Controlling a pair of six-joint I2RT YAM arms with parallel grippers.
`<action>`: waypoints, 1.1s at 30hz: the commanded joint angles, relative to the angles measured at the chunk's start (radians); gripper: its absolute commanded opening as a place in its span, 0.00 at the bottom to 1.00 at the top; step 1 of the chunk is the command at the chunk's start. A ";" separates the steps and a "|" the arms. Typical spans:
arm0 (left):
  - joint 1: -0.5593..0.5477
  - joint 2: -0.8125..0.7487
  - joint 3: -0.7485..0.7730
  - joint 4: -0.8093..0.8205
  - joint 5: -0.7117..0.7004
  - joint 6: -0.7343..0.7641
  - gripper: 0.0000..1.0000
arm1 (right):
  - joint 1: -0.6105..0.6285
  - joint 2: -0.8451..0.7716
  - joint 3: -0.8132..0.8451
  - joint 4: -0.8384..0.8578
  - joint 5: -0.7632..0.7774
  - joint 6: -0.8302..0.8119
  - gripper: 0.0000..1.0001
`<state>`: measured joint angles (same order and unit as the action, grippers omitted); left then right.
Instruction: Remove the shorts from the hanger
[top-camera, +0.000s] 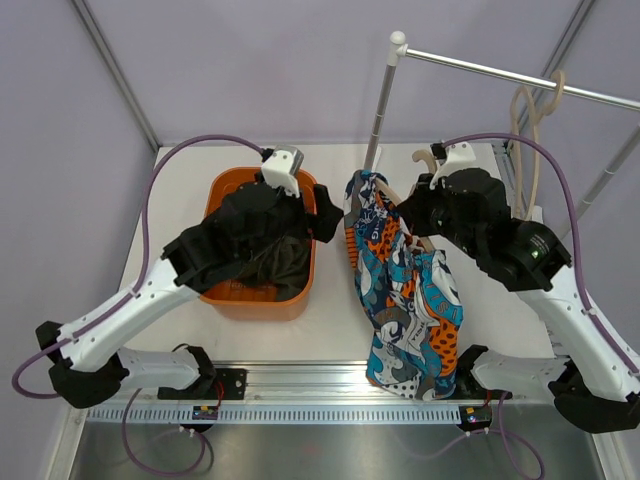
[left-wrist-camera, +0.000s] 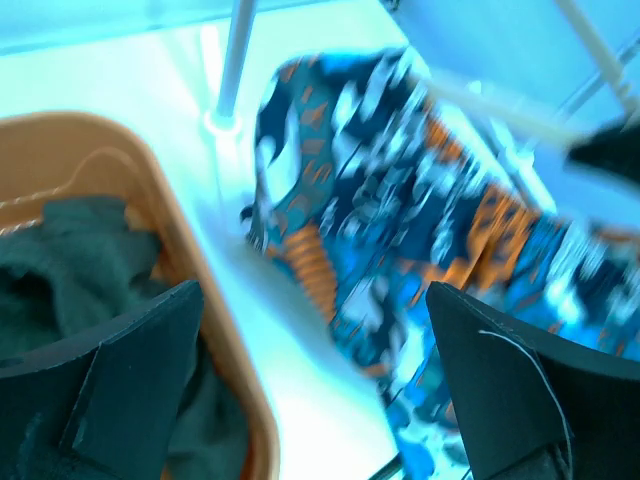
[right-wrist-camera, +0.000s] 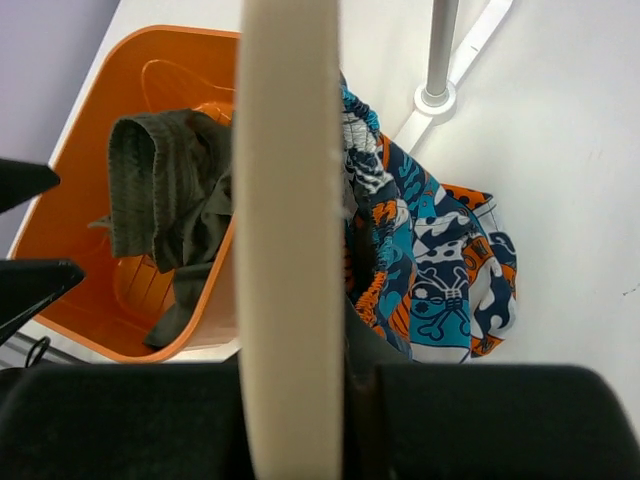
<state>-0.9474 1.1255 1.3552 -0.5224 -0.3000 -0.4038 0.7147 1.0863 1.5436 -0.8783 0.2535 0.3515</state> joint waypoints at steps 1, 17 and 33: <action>-0.021 0.085 0.149 0.094 -0.080 -0.050 0.99 | 0.043 -0.006 0.019 0.022 0.115 0.029 0.00; -0.088 0.391 0.351 0.101 -0.148 -0.104 0.99 | 0.103 0.027 0.095 0.002 0.171 0.038 0.00; -0.091 0.468 0.354 0.131 -0.162 -0.145 0.96 | 0.104 0.020 0.102 -0.005 0.174 0.038 0.00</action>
<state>-1.0351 1.5822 1.6676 -0.4614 -0.4309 -0.5186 0.8051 1.1172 1.6009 -0.9192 0.4080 0.3744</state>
